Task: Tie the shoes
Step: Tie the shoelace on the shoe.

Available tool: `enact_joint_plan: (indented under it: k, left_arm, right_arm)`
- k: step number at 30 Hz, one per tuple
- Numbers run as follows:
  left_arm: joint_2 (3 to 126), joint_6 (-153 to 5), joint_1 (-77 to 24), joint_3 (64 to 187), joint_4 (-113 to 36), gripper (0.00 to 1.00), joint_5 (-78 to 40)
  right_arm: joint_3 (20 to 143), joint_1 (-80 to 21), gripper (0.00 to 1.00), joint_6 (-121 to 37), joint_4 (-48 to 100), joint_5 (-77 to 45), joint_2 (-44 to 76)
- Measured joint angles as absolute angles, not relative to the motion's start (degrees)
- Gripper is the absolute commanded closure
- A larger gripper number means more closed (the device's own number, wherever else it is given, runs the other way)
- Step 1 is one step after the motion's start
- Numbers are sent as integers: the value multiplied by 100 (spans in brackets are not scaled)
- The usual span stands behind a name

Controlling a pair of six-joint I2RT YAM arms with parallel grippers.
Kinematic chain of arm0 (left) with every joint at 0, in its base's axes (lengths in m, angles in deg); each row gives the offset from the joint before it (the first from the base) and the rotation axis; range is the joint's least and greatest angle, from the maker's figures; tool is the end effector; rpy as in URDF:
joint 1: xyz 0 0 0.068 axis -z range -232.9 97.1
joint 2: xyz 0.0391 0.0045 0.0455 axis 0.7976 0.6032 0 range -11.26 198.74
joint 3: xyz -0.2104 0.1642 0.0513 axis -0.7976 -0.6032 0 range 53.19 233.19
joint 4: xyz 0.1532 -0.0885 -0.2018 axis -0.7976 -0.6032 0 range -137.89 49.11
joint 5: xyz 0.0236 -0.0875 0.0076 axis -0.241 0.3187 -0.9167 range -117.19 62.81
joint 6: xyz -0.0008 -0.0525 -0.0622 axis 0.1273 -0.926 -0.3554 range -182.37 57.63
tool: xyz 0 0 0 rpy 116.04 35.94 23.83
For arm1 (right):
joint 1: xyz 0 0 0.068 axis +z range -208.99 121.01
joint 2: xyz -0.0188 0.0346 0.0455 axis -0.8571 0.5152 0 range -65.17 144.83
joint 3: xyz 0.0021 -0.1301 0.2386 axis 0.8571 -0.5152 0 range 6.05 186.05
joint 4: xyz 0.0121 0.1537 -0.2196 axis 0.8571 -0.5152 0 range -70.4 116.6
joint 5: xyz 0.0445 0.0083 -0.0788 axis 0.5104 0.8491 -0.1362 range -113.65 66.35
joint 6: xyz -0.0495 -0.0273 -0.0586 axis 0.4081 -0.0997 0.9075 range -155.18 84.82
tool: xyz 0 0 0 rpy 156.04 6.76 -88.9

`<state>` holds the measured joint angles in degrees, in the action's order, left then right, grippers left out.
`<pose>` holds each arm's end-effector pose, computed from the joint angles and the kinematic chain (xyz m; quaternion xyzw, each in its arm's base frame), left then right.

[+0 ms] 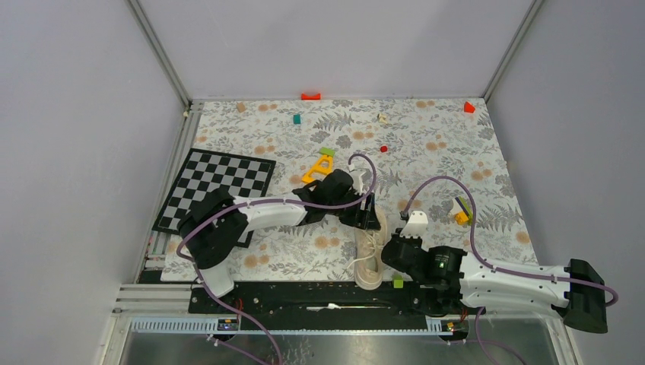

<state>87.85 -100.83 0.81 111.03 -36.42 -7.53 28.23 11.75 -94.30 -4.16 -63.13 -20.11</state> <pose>0.2196 -0.3392 0.1677 0.1927 0.8631 -0.4238 0.1960 0.0972 0.1421 0.1532 0.0142 0.9003 0.1299 0.4151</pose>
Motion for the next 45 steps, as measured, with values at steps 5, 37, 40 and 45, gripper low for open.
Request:
enact_joint_plan:
  k: [5,37,40,45]
  left_arm:
    - [8892,-9923,79,11153,-3745,41,-618]
    - [8435,-10024,-205,10430,-3347,100,276]
    - [8062,-10037,-271,10133,-3358,100,147]
    - [7493,-10028,-365,9715,-3384,100,-80]
  right_arm:
    - [2788,1175,100,-9414,-390,-6313,-2066]
    - [2788,1175,100,-9417,-340,-6313,-1924]
    - [2788,1175,100,-9469,-346,-6318,-1933]
    - [2788,1175,100,-9615,-416,-6348,-2099]
